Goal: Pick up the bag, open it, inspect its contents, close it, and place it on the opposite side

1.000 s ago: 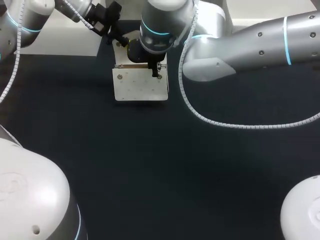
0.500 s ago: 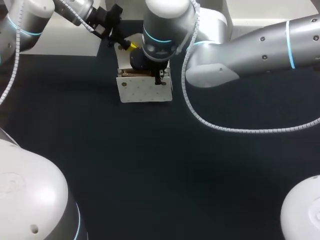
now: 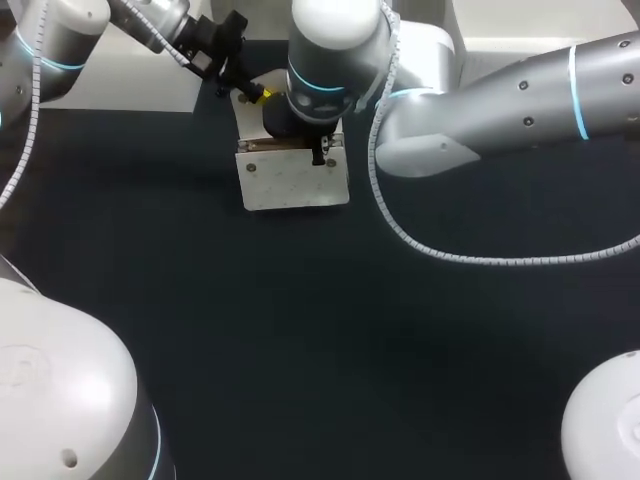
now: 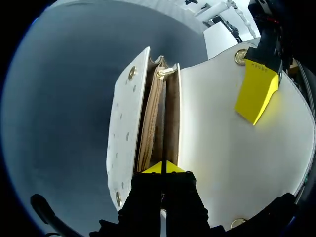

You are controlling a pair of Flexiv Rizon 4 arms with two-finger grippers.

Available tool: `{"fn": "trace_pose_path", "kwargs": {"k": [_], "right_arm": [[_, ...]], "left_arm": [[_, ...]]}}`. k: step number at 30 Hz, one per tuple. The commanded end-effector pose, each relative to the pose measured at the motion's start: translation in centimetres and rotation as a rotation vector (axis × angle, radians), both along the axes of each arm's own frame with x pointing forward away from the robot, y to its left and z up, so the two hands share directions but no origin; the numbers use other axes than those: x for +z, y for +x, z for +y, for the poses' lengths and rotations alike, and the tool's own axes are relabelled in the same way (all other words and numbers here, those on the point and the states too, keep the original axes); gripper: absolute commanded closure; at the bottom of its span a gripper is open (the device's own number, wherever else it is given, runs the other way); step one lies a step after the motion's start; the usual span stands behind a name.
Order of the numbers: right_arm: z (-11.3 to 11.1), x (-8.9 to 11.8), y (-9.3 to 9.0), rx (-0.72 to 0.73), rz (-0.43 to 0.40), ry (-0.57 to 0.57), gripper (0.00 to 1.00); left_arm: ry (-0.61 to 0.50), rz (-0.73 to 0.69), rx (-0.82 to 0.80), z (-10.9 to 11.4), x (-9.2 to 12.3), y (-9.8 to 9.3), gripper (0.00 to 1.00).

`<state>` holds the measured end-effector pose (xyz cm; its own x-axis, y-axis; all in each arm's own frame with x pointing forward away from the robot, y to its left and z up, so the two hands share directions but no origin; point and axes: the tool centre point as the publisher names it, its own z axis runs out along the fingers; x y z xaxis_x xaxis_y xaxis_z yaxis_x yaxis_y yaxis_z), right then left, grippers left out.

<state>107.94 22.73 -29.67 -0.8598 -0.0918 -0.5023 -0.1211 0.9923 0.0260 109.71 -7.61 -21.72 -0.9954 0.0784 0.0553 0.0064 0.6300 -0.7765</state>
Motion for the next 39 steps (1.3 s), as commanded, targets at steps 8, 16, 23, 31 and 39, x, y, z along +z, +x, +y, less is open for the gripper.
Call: {"fn": "trace_pose_path", "kwargs": {"k": [8, 16, 23, 31, 39], "right_arm": [[-0.2, -1.7, -1.0, -0.005, 0.063, -0.011, 1.00], [-0.8, -2.9, -2.1, -0.019, 0.111, -0.009, 1.00], [-0.7, -3.4, -2.4, -0.026, 0.124, -0.008, 0.00], [-0.5, -3.5, -2.1, -0.027, 0.125, -0.002, 0.00], [-0.2, -3.5, -1.9, -0.022, 0.127, -0.002, 0.00]], "left_arm": [[-0.037, 0.039, -0.006, 0.5, -0.2, 0.4, 1.00], [-0.075, 0.071, -0.031, 0.6, -0.1, 0.4, 1.00], [-0.073, 0.071, -0.047, 0.4, 0.0, 0.4, 1.00], [-0.070, 0.067, -0.060, 0.1, 0.0, 0.4, 1.00], [-0.068, 0.074, -0.062, 0.2, -0.3, 0.5, 1.00]]}}
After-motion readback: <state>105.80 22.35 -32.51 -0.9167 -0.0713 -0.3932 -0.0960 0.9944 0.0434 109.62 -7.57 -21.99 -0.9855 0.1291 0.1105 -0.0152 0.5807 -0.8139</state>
